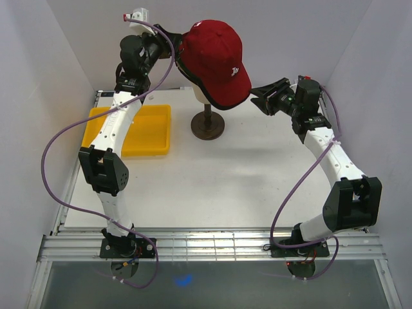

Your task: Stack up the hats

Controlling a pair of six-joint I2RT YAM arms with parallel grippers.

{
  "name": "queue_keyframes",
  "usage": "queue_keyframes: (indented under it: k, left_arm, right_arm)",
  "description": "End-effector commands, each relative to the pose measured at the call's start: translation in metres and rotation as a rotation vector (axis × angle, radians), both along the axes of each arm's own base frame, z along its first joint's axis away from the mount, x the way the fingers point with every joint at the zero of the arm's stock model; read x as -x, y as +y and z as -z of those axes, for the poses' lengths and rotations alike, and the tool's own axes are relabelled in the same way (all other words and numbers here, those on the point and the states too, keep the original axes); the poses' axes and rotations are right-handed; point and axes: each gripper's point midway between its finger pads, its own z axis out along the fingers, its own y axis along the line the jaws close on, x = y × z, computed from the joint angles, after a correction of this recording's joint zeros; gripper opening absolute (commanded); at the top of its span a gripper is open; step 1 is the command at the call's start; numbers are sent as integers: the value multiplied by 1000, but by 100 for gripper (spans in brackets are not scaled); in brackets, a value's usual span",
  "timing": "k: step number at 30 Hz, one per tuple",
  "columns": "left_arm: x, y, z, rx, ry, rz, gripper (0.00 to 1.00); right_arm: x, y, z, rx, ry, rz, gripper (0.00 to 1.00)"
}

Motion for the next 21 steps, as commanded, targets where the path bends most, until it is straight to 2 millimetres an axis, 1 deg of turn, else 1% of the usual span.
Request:
queue_keyframes:
  k: [1, 2, 7, 9, 16, 21]
  left_arm:
    - [15, 16, -22, -22, -33, -28, 50]
    - [15, 16, -24, -23, -38, -27, 54]
    - [20, 21, -39, -16, -80, -30, 62]
    - [20, 24, -41, -11, -84, -33, 65]
    - [23, 34, -56, 0, -125, -35, 73]
    - [27, 48, -66, 30, -151, -35, 77]
  right_arm:
    - [1, -2, -28, 11, -76, -1, 49]
    - [1, -2, -29, 13, -79, -1, 49]
    - [0, -5, -36, 14, -92, 6, 50]
    - [-1, -5, -38, 19, -97, 8, 50]
    - [-2, -10, -37, 35, -96, 25, 51]
    - [-2, -13, -35, 43, -94, 33, 50]
